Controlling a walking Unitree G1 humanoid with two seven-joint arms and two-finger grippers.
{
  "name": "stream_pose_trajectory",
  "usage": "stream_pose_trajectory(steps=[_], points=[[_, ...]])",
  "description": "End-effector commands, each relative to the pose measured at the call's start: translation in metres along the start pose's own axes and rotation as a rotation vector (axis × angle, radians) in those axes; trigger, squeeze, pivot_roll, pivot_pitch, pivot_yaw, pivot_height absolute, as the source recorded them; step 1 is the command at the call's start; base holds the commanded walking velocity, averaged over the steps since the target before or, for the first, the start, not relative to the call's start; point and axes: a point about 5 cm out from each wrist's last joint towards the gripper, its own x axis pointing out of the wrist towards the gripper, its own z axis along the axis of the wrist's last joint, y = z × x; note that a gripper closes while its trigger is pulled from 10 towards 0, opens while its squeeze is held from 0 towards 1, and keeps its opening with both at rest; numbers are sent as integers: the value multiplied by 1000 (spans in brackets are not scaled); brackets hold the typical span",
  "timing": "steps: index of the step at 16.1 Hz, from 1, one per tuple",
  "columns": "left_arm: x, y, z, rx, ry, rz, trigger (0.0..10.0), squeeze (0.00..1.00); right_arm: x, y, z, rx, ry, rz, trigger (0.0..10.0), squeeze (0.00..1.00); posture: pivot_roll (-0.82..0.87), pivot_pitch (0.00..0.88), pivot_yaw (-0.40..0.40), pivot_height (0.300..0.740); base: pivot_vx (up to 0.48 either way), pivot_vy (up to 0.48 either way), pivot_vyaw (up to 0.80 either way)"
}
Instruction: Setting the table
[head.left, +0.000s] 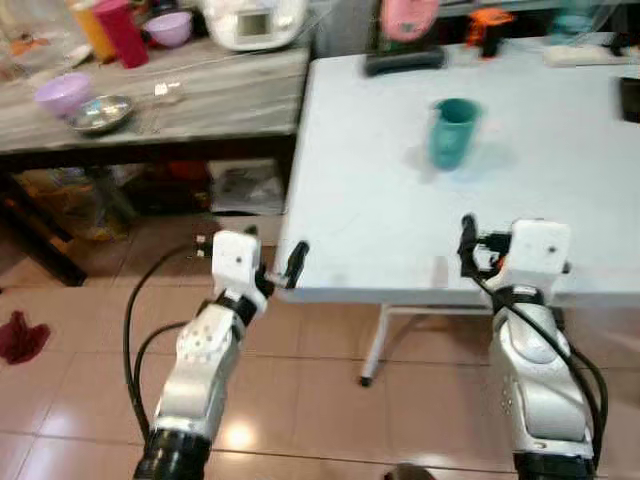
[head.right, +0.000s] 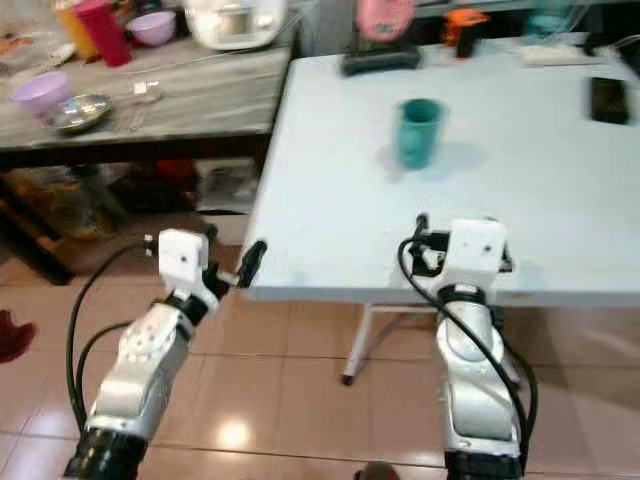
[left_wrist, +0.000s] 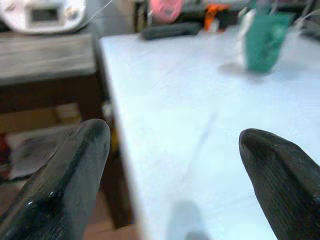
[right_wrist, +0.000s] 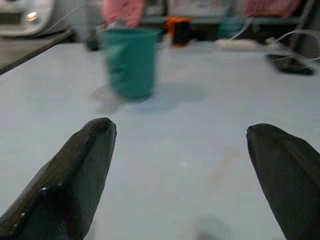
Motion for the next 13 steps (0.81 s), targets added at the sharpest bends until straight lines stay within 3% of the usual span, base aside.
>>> stream_pose_trajectory(steps=[1,5,10,13], points=[[-7,11,-3,-3,16,21,10000,0,-1,9,2,21,-7,28,10000,0,-230,110,121,740,0,0,0],[-6,9,-4,-27,13,2,10000,0,-1,10,2,24,-6,37,10000,0,-237,109,122,740,0,0,0],[-5,4,-4,-46,12,-23,10000,0,-3,11,3,14,-15,49,10000,0,-247,112,122,740,287,0,0],[-6,2,-6,-53,14,-30,10000,0,-2,10,4,9,-18,42,10000,0,-250,112,120,740,306,0,460]])
